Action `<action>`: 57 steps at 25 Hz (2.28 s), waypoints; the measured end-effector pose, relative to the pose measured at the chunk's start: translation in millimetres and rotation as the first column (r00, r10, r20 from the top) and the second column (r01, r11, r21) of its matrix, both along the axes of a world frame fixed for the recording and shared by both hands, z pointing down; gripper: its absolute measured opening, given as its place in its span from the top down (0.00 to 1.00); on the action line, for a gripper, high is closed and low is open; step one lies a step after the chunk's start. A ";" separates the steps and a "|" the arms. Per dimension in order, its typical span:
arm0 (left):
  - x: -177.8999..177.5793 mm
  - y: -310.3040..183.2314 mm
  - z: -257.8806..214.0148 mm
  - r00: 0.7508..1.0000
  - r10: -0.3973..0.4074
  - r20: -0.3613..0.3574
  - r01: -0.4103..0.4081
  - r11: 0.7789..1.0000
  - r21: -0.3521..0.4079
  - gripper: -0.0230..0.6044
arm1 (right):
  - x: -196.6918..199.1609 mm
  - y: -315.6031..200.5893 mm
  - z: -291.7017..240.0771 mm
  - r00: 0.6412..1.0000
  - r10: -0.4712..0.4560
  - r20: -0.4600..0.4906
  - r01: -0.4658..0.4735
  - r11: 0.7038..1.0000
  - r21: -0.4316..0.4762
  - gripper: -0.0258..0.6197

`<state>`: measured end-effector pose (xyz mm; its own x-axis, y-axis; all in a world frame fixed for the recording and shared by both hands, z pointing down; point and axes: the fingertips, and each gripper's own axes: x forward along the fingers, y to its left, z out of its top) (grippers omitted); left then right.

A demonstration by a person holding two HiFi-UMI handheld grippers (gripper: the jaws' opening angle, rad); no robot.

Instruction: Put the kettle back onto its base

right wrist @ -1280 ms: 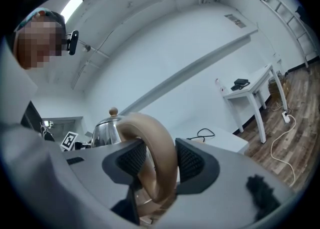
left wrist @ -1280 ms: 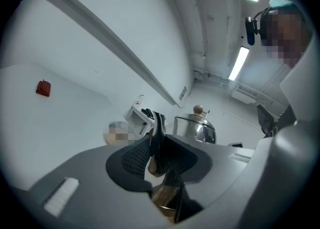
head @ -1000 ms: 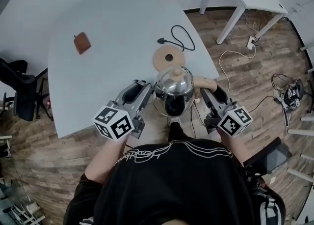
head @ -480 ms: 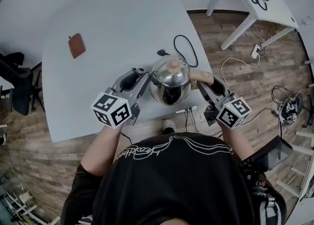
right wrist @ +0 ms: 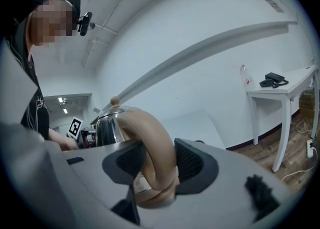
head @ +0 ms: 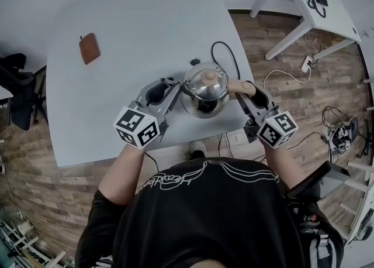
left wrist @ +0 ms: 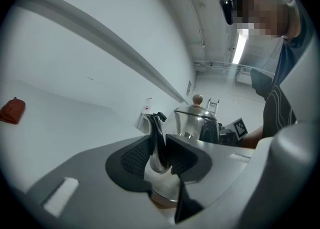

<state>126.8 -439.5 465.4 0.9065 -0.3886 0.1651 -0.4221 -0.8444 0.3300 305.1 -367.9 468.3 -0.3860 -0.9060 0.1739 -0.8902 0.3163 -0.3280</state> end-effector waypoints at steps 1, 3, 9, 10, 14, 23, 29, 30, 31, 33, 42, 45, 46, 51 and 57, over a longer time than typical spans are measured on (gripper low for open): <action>0.0 -2.4 2.0 1.000 -0.004 0.001 0.004 1.000 0.004 0.79 | 0.1 -3.2 2.2 1.000 -0.004 -0.009 0.004 1.000 -0.002 0.68; -0.7 -5.6 5.2 1.000 -0.015 0.002 0.015 1.000 0.012 0.79 | -1.1 -6.9 5.3 0.999 -0.011 -0.030 0.012 1.000 0.002 0.68; 0.0 -6.4 6.2 1.000 -0.013 -0.011 0.014 0.999 0.044 0.79 | 1.1 -11.8 9.4 1.000 -0.008 -0.025 0.008 1.000 0.017 0.68; 0.2 -6.1 6.2 1.000 -0.014 -0.012 0.015 0.999 0.049 0.79 | 1.6 -12.3 9.3 1.000 -0.004 -0.026 0.005 1.000 0.020 0.68; 1.6 -8.4 15.0 0.999 -0.030 0.012 0.030 0.999 0.031 0.79 | 0.2 -12.9 14.1 0.999 -0.013 -0.040 0.013 1.000 0.001 0.68; 1.7 -8.2 16.6 0.999 -0.029 -0.013 0.030 0.998 0.063 0.79 | 0.9 -10.6 21.2 0.998 0.004 -0.057 -0.004 1.000 0.011 0.68; -0.1 -7.6 14.7 0.999 -0.040 -0.019 0.041 0.996 0.083 0.79 | -2.8 -9.2 24.4 0.990 0.009 -0.140 -0.006 1.000 0.022 0.68; -0.4 -7.4 14.6 0.999 -0.041 -0.021 0.043 0.996 0.080 0.79 | -2.7 -9.1 24.8 0.992 0.008 -0.123 -0.006 1.000 0.019 0.68; -0.4 -7.1 14.7 0.999 -0.041 -0.024 0.043 0.996 0.075 0.79 | -2.3 -8.8 24.7 0.995 0.008 -0.099 -0.006 1.000 0.018 0.68; -0.3 -7.4 15.0 0.999 -0.043 -0.032 0.045 0.997 0.058 0.79 | -1.5 -8.6 23.2 0.999 0.002 -0.043 -0.001 1.000 0.021 0.68; -9.3 -12.6 19.4 0.996 -0.067 -0.063 0.064 0.997 -0.050 0.62 | 1.2 -2.3 9.5 0.996 0.007 -0.087 -0.003 0.998 0.056 0.63; -20.5 -5.8 21.1 0.995 -0.079 -0.054 0.076 0.995 -0.057 0.62 | 8.2 8.4 3.5 0.992 0.059 -0.114 -0.052 0.997 0.063 0.63; -25.9 -1.7 21.6 0.995 -0.083 -0.051 0.080 0.995 -0.064 0.62 | 10.1 14.5 0.4 0.991 0.080 -0.108 -0.073 0.995 0.064 0.63; -45.7 32.4 7.8 0.996 -0.057 -0.065 0.051 0.995 -0.091 0.62 | -12.7 60.5 -28.4 0.994 0.069 -0.082 -0.063 0.995 0.076 0.63; -60.4 95.7 -34.8 0.998 0.067 -0.012 -0.067 0.997 -0.029 0.69 | -98.8 113.1 -82.4 0.994 -0.056 -0.096 0.069 0.987 0.142 0.63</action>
<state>66.5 -343.8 430.5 0.9322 -0.3220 0.1653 -0.3609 -0.8606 0.3592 206.3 -254.8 385.9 -0.4311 -0.8988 0.0795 -0.8913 0.4104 -0.1929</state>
